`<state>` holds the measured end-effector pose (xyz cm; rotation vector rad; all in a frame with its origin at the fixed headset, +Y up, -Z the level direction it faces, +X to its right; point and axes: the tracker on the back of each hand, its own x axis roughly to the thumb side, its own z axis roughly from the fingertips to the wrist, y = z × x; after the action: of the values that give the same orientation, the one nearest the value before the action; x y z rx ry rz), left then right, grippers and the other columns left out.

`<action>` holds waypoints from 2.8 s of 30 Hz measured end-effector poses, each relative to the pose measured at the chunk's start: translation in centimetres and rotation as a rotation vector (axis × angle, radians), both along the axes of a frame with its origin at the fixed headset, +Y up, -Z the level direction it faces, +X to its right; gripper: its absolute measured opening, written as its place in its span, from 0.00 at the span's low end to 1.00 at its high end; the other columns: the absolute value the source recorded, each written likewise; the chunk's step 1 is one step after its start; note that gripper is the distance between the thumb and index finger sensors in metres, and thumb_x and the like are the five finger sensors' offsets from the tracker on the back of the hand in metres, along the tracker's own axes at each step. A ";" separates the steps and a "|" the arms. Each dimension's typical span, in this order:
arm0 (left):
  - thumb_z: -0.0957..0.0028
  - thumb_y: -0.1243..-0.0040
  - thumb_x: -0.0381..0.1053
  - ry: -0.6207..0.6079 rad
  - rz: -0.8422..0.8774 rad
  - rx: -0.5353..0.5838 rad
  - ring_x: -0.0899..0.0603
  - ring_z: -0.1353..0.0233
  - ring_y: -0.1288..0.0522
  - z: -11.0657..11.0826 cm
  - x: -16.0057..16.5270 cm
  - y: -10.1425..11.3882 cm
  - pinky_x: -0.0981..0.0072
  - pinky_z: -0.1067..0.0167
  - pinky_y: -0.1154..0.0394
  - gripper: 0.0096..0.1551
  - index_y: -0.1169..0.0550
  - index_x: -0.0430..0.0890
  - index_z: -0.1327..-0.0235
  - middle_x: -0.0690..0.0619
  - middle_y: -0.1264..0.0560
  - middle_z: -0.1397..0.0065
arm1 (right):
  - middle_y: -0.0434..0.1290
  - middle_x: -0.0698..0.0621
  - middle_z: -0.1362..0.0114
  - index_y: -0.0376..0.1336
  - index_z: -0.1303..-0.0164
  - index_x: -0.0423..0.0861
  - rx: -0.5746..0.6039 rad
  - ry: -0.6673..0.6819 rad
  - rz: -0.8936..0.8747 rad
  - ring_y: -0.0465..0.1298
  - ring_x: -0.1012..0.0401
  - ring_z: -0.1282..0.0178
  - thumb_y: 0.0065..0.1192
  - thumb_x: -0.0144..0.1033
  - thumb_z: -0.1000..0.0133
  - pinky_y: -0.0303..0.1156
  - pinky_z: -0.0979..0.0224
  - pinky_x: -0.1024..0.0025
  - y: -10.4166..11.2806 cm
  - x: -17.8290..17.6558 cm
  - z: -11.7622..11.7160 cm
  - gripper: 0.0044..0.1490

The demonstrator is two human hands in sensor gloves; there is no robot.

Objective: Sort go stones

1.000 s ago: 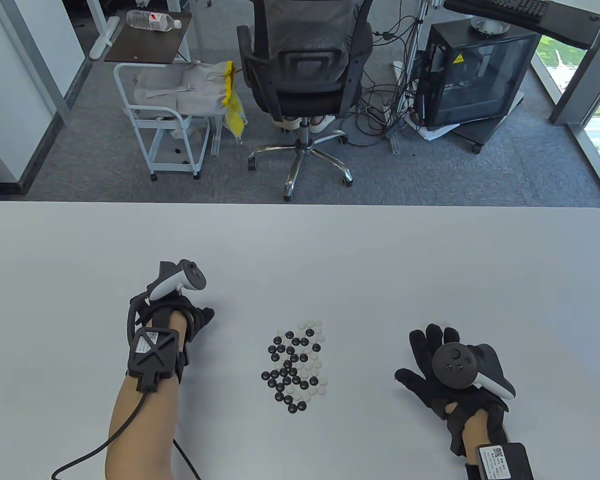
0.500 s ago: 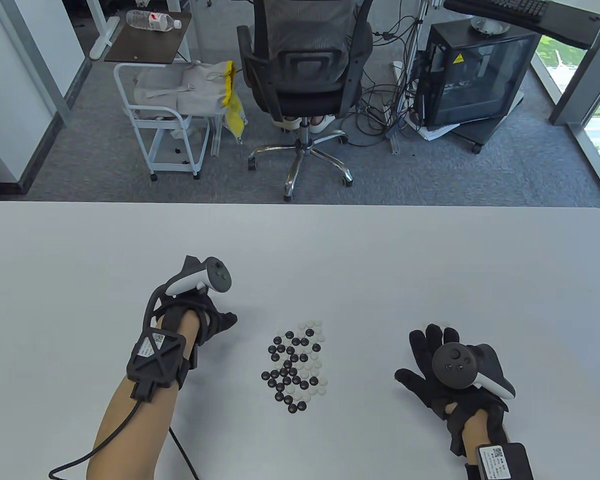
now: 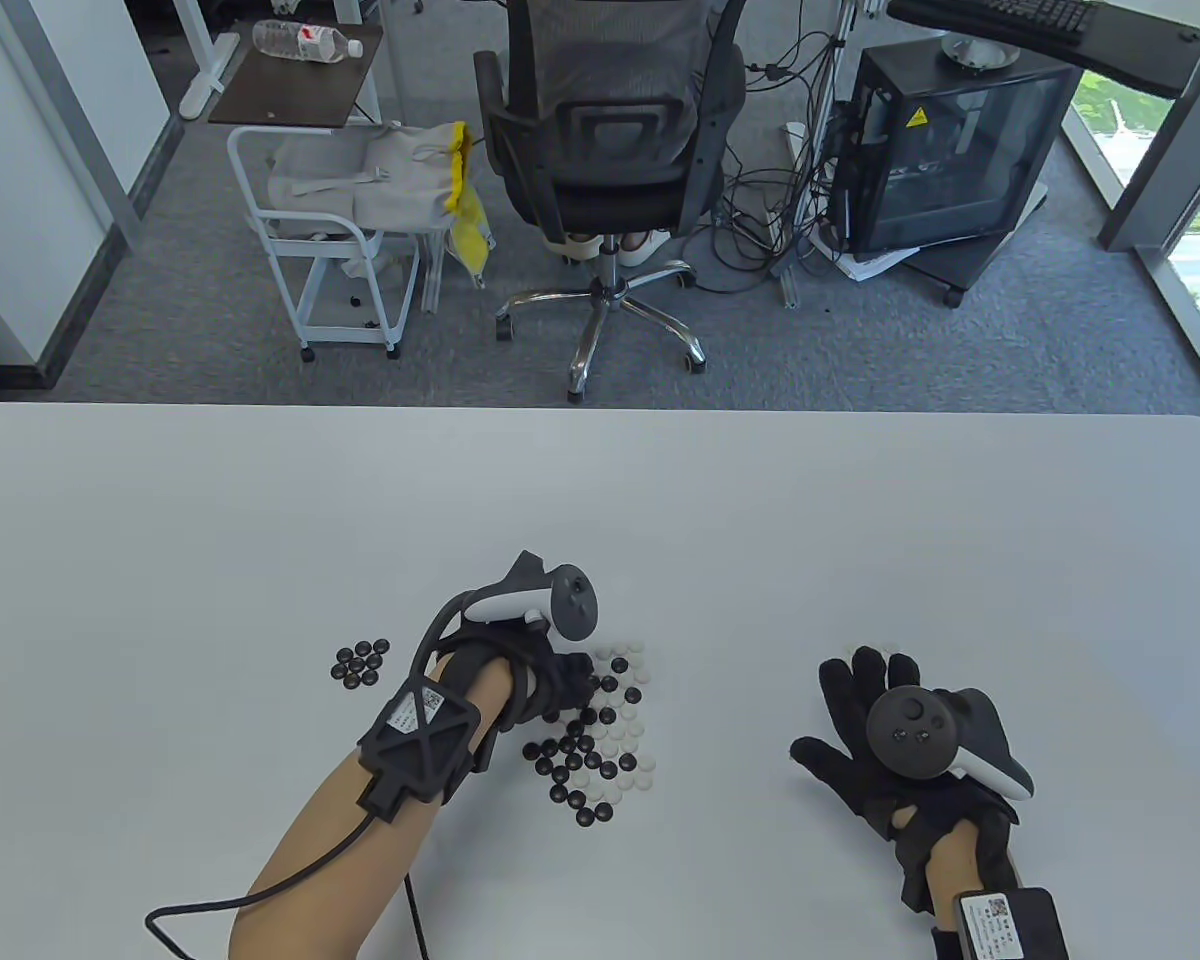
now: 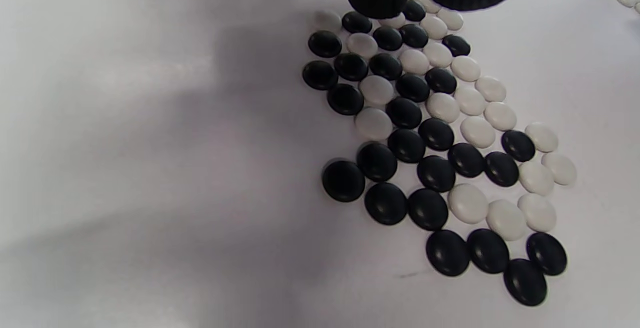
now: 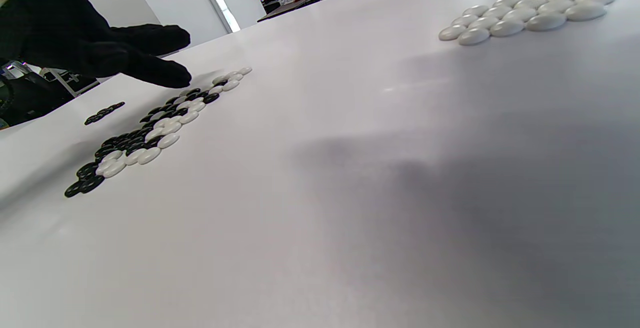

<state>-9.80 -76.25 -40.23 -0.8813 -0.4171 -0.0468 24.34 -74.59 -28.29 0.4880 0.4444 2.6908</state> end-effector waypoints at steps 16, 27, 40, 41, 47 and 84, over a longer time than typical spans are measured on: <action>0.48 0.61 0.64 0.407 -0.011 -0.019 0.26 0.28 0.81 -4.2 -9.1 0.4 0.18 0.45 0.75 0.39 0.31 0.58 0.20 0.38 0.75 0.20 | 0.27 0.18 0.18 0.33 0.13 0.29 0.006 0.000 -0.007 0.26 0.23 0.24 0.44 0.56 0.33 0.26 0.37 0.13 0.0 0.2 0.0 0.56; 0.49 0.60 0.64 0.514 -0.111 -0.016 0.26 0.28 0.80 -2.7 -15.3 0.9 0.18 0.45 0.74 0.40 0.29 0.57 0.21 0.39 0.74 0.20 | 0.27 0.18 0.18 0.33 0.13 0.29 -0.010 0.001 0.008 0.26 0.23 0.24 0.45 0.56 0.33 0.26 0.37 0.13 -0.1 0.0 0.0 0.56; 0.49 0.60 0.65 0.474 -0.077 0.009 0.26 0.28 0.80 -1.8 -15.4 2.2 0.18 0.45 0.75 0.40 0.30 0.57 0.20 0.39 0.75 0.20 | 0.28 0.18 0.18 0.33 0.13 0.29 -0.016 0.002 0.016 0.26 0.23 0.24 0.45 0.55 0.33 0.26 0.37 0.13 -0.2 -0.1 0.0 0.56; 0.49 0.60 0.65 0.439 -0.050 0.013 0.26 0.28 0.80 -1.7 -14.7 2.7 0.18 0.45 0.75 0.40 0.30 0.57 0.21 0.39 0.74 0.19 | 0.28 0.18 0.18 0.33 0.13 0.29 -0.016 0.001 0.016 0.26 0.23 0.24 0.45 0.56 0.33 0.26 0.37 0.13 -0.1 -0.1 0.0 0.56; 0.48 0.58 0.65 0.211 0.017 0.030 0.25 0.27 0.77 -0.4 -9.7 4.2 0.17 0.44 0.72 0.39 0.27 0.57 0.23 0.37 0.71 0.18 | 0.28 0.18 0.18 0.33 0.13 0.29 -0.020 -0.001 0.016 0.26 0.23 0.24 0.45 0.55 0.33 0.26 0.37 0.13 -0.1 -0.2 0.0 0.56; 0.48 0.58 0.64 0.304 -0.113 -0.013 0.25 0.27 0.78 -0.9 -11.3 0.9 0.18 0.44 0.73 0.38 0.28 0.57 0.22 0.38 0.71 0.18 | 0.28 0.18 0.18 0.34 0.13 0.29 -0.027 0.004 0.012 0.26 0.23 0.24 0.45 0.55 0.33 0.26 0.37 0.13 -0.1 -0.2 0.0 0.56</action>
<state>-21.07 -75.37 -41.13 -0.9079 -0.0833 -0.0137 24.14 -74.72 -28.29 0.4843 0.4850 2.6921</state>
